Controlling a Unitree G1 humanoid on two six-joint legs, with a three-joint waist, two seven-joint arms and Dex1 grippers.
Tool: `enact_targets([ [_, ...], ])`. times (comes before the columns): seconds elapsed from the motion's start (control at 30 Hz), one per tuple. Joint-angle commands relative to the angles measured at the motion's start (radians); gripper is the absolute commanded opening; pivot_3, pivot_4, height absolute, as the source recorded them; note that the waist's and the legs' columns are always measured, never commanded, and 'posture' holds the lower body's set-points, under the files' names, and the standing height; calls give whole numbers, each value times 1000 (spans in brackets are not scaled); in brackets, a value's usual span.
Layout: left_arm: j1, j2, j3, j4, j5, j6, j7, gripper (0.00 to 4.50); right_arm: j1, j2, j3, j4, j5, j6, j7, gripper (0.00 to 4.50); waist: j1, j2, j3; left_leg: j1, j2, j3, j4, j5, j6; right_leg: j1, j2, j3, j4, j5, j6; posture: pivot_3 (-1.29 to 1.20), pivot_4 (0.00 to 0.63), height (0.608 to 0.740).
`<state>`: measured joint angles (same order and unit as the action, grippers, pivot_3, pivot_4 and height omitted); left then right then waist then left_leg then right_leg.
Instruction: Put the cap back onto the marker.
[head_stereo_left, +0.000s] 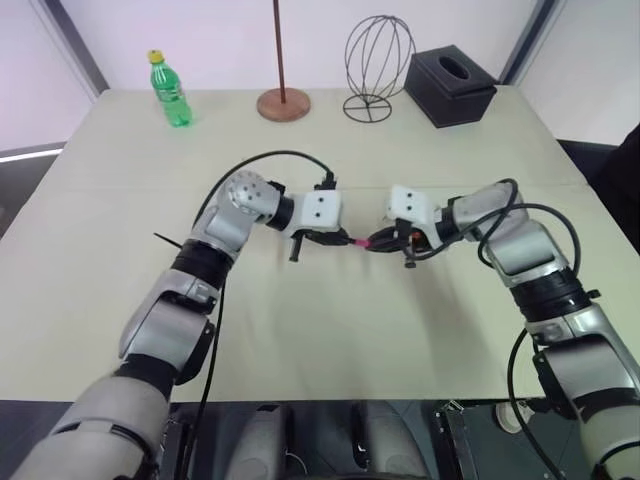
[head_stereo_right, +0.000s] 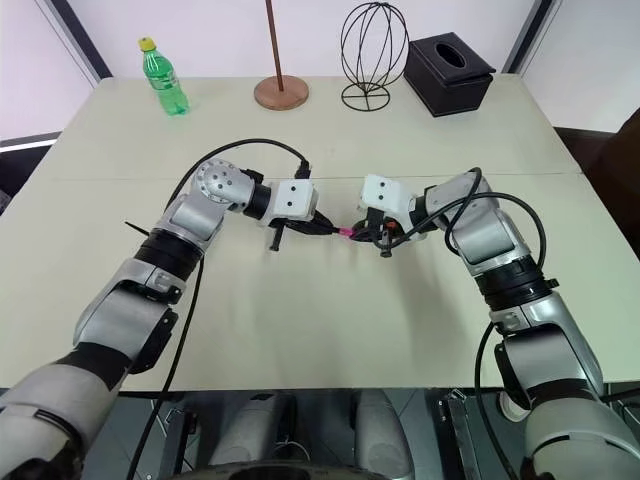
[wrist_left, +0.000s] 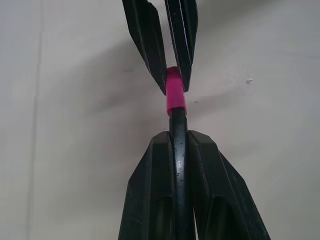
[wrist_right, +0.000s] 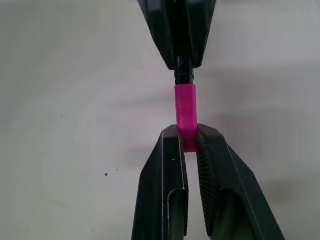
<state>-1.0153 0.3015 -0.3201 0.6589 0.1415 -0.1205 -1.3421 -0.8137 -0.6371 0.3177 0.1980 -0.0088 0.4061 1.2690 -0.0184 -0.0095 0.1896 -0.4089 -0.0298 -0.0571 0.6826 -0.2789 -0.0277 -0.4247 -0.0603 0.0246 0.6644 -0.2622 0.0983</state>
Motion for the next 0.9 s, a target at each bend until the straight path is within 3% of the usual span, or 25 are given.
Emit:
enact_targets([
  [0.03,-6,-81,-45,-119,-82,-2,-83,0,-93,63,-18,-114,25,-26,-39,50,1,0,0,0,0,0,0,0,0,0,0,0,0,0,0,0,150,740],
  [0.43,-13,-77,-108,-141,34,-38,-63,0,-121,111,-9,-21,35,52,-6,50,1,0,0,0,0,0,0,0,0,0,0,0,0,0,0,0,150,740],
  [0.9,-10,-107,-76,-158,2,-12,-67,0,-140,142,-1,-10,14,22,-10,50,2,0,0,0,0,0,0,0,0,0,0,0,0,0,0,0,150,740],
])
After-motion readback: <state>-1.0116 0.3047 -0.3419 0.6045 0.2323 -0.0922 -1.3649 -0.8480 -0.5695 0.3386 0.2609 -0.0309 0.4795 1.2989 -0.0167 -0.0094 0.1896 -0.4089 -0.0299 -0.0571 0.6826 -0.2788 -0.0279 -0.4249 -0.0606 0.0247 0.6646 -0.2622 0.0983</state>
